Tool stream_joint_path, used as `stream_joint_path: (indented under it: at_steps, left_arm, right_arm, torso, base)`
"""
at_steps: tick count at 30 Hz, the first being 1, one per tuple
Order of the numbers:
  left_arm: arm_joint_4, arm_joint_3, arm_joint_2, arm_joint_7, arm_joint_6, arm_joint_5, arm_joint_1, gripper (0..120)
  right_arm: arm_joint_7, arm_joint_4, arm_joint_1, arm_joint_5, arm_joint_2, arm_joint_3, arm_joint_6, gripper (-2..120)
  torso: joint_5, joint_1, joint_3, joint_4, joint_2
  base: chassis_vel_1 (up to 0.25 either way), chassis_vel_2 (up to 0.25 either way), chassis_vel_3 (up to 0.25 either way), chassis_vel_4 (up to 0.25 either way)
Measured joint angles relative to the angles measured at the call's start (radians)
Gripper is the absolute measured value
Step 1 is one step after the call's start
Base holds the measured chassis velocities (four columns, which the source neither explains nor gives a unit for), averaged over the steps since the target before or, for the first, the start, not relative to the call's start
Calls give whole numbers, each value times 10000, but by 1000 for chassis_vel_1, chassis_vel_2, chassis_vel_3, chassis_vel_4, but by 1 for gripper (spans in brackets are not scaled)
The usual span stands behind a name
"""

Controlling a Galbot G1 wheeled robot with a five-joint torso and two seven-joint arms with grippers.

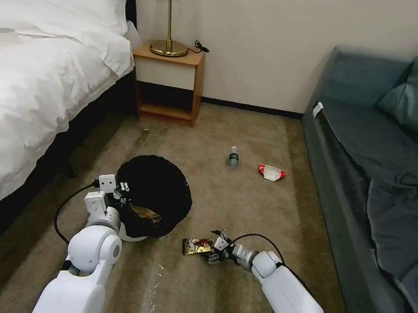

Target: Pick up the trash bin, then pick up the garbage on the floor and place it into the trash bin.

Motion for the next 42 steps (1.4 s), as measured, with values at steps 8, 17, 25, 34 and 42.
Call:
stream_joint_path:
  at_steps: [8,17,25,34,42]
  left_arm:
    - [-18,12,19,-9,10,4,1,5]
    - [-58,14,35,-14,13,3,29,5]
    - [-85,-1,76,-16,13,-6,36,5]
    - [-86,12,92,-25,15,-14,23,5]
    - [-27,25,55,-26,16,-12,-46,5]
  right_arm:
    - [19,2,-187,87,38,120,27,57]
    - [41,-191,-280,76,159,392,35,19]
    - [47,-202,-333,59,162,460,41,0]
    - [173,-164,-346,57,168,547,44,0]
    - [343,221,-360,476,164,561,15,0]
  torso:
    - [1,0,0,0,0]
    - [0,0,0,0,1]
    - [0,0,0,0,2]
    - [1,0,0,0,1]
    - [1,0,0,0,1]
  base:
    - [0,0,0,0]
    - [0,0,0,0]
    - [0,0,0,0]
    - [0,0,0,0]
    - [0,0,0,0]
